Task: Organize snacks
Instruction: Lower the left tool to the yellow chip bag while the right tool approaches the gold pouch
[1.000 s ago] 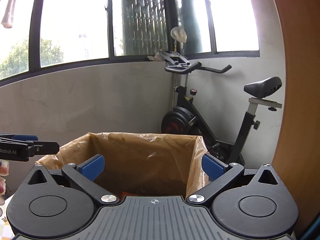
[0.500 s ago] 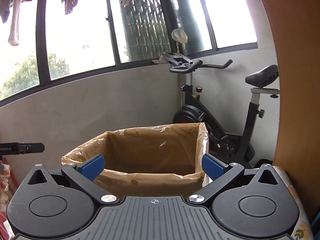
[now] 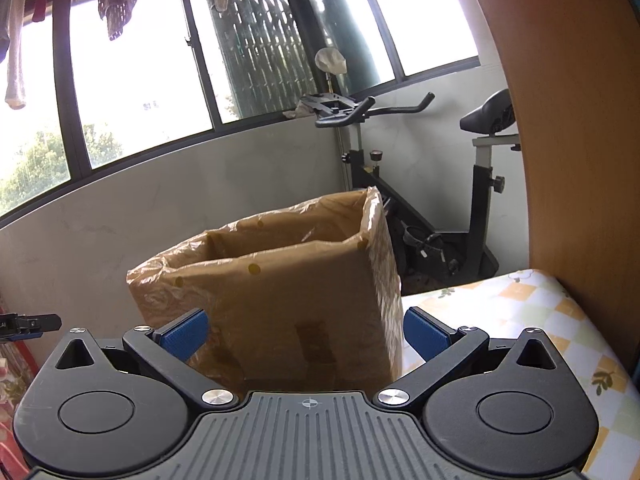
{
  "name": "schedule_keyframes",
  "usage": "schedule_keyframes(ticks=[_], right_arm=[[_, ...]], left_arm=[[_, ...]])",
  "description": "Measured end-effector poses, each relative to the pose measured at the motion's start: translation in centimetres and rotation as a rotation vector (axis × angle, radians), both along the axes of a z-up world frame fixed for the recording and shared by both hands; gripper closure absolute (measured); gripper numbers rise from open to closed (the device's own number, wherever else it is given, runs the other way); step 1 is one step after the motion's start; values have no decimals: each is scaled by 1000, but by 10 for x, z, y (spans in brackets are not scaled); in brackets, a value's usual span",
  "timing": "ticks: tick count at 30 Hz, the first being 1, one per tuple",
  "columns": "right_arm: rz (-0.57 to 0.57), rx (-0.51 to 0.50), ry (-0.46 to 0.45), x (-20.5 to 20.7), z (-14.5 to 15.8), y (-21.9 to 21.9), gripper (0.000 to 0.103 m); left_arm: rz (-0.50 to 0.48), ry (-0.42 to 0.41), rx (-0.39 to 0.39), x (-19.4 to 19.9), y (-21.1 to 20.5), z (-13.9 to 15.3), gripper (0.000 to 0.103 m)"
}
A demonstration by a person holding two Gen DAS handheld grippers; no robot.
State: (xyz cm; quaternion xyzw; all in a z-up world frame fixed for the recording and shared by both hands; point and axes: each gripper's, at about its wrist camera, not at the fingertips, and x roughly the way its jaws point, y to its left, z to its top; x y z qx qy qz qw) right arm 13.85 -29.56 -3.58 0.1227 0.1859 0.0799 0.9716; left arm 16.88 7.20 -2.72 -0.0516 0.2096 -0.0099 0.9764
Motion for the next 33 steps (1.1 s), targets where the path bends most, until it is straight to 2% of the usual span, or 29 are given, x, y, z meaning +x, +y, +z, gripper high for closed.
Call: schedule_keyframes(ticks=[7, 13, 21, 26, 30, 33], right_arm=[[32, -104, 89, -22, -38, 17, 0], [79, -166, 208, -36, -72, 27, 0], [177, -354, 344, -49, -99, 35, 3], [271, -373, 391, -58, -115, 49, 3], [303, -404, 432, -55, -126, 60, 4], [312, -449, 452, -50, -133, 66, 9]], left_arm=[[-28, 36, 16, -19, -8, -28, 4], [-14, 78, -25, -32, -16, -52, 4], [3, 123, -69, -47, -22, -78, 5], [0, 148, -61, -46, -23, -83, 5], [6, 152, -61, -48, -23, -84, 5], [16, 160, -68, -49, -22, -85, 5]])
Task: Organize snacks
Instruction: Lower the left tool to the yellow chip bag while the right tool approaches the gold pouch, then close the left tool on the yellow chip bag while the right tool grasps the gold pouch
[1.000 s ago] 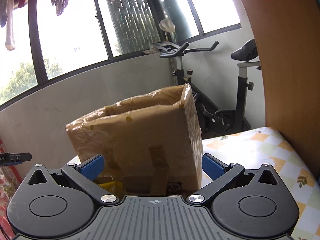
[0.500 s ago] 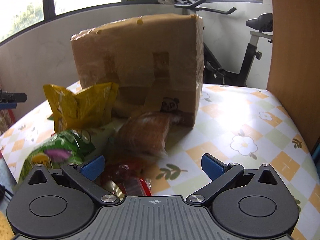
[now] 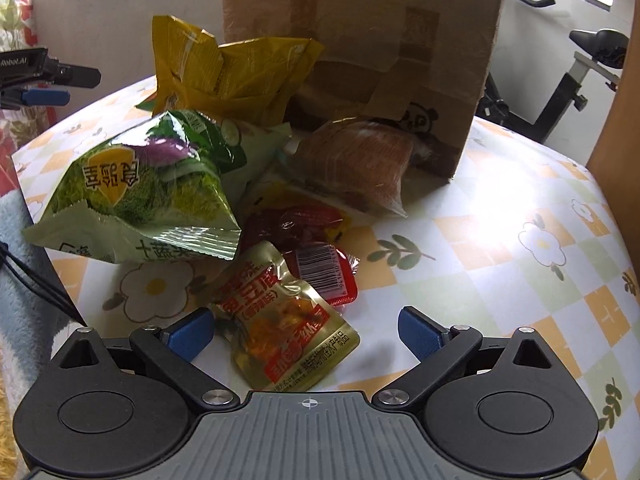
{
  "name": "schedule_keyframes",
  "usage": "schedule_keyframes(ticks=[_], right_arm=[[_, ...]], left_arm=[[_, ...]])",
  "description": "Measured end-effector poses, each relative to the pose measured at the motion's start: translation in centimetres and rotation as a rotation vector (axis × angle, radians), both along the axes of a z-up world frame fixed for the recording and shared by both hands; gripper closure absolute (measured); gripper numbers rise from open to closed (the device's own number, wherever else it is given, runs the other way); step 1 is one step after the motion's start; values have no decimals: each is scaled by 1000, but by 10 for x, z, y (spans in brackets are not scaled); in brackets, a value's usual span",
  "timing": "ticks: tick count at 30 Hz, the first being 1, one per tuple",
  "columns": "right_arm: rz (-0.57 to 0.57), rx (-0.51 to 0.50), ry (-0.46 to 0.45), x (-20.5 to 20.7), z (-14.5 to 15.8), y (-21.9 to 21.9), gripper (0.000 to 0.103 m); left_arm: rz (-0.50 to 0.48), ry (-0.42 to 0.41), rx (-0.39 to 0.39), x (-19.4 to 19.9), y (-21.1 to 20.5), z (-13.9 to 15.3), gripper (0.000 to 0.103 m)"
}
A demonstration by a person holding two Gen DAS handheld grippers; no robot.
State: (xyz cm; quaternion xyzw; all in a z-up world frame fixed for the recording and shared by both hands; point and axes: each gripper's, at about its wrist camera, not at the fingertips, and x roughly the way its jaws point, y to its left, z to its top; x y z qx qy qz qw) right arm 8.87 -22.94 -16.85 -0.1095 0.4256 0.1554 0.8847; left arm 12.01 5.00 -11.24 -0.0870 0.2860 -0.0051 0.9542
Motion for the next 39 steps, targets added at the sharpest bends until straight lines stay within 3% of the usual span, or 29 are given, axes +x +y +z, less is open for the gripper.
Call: schedule_keyframes(ticks=[10, 18, 22, 25, 31, 34, 39], right_arm=[[-193, 33, -41, 15, -1, -27, 17], [2, -104, -114, 13, 5, -2, 31], [87, -125, -115, 22, 6, 6, 39], [94, -86, -93, 29, 5, 6, 46], [26, 41, -77, 33, 0, -4, 47], [-1, 101, -85, 31, 0, -11, 57], [-80, 226, -127, 24, 8, -25, 59]], left_arm=[[6, 22, -8, 1, -1, -6, 5], [17, 44, -30, 1, 0, -14, 5], [15, 44, -32, 0, 0, -15, 5], [19, 49, -39, 2, 1, -16, 5], [25, 62, -56, 2, 2, -20, 6], [33, 59, -66, 1, 4, -21, 8], [25, 53, -86, 0, 5, -21, 15]])
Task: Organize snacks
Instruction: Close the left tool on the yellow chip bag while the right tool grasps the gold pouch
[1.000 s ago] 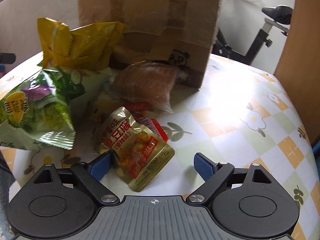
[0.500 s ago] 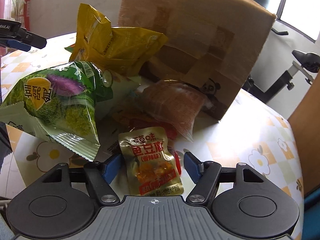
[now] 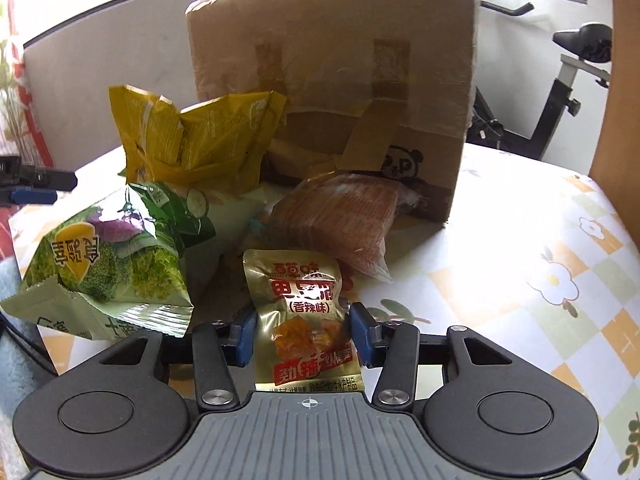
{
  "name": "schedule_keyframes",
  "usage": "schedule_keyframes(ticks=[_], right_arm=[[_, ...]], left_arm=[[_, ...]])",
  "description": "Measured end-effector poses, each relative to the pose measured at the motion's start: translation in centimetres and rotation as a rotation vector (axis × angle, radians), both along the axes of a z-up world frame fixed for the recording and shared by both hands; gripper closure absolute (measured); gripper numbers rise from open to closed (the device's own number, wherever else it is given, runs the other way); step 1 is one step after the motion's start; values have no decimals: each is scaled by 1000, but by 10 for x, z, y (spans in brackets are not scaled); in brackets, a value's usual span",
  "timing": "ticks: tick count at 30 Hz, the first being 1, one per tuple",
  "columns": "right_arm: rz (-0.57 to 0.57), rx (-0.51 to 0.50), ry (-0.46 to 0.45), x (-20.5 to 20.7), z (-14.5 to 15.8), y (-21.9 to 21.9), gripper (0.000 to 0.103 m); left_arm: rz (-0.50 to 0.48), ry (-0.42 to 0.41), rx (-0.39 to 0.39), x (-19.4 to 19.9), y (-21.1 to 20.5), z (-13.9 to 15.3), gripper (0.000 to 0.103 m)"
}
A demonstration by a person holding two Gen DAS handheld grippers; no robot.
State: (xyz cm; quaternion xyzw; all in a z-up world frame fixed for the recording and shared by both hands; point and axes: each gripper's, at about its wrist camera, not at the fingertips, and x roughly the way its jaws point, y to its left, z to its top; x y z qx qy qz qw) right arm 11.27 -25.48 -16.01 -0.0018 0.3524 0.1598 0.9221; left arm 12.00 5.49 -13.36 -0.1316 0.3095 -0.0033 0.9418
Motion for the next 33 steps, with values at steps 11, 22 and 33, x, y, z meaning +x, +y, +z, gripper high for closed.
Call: schedule_keyframes(ticks=[11, 22, 33], right_arm=[[-92, 27, -51, -7, 6, -12, 59], [-192, 86, -81, -11, 7, -31, 59], [-200, 96, -73, -10, 4, -32, 59]], left_arm=[[-11, 21, 1, 2, -3, -3, 17], [-19, 32, 5, 4, -6, -3, 21], [-265, -103, 23, 40, -48, 32, 14]])
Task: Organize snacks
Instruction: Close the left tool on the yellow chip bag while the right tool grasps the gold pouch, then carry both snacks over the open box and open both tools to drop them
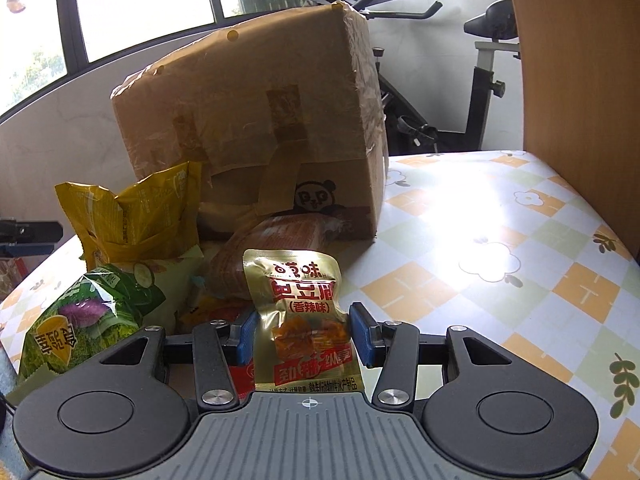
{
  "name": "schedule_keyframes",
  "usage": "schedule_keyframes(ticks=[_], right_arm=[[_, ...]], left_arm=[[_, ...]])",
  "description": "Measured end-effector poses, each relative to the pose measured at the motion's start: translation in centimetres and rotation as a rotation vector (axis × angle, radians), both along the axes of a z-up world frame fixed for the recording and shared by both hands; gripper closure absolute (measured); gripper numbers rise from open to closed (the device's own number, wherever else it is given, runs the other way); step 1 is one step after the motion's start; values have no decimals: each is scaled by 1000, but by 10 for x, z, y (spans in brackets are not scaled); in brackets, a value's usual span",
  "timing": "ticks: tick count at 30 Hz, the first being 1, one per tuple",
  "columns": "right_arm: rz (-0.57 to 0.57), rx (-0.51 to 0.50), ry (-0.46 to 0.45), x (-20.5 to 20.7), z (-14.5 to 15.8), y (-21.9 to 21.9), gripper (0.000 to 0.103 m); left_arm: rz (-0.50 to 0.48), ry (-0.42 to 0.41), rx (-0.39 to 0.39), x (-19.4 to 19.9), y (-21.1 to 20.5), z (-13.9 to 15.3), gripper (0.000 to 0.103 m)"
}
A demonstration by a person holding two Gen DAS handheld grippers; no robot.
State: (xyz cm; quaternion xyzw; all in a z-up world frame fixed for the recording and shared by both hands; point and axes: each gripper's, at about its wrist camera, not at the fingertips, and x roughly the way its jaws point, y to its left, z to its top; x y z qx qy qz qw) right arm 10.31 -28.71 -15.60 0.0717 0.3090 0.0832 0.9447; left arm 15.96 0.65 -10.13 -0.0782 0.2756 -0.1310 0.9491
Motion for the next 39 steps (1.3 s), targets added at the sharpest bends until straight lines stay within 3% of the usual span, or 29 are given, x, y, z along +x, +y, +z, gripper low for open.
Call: schedule_keyframes(ticks=[7, 12, 16, 20, 30, 39], right_arm=[[-13, 5, -8, 1, 2, -4, 59], [-24, 15, -5, 2, 1, -8, 59], [-25, 13, -10, 2, 3, -9, 59], [-32, 13, -25, -1, 10, -10, 59], [-26, 5, -80, 0, 40, -11, 59], [69, -12, -203, 24, 109, 0, 59]], left_arm=[[-142, 3, 119, 35, -44, -7, 13], [-144, 25, 181, 51, -55, -18, 14], [-134, 51, 146, 58, -46, -20, 33], [-119, 38, 147, 53, -39, -14, 36], [-97, -83, 65, 30, -17, 42, 37], [-53, -214, 19, 27, -3, 102, 37]])
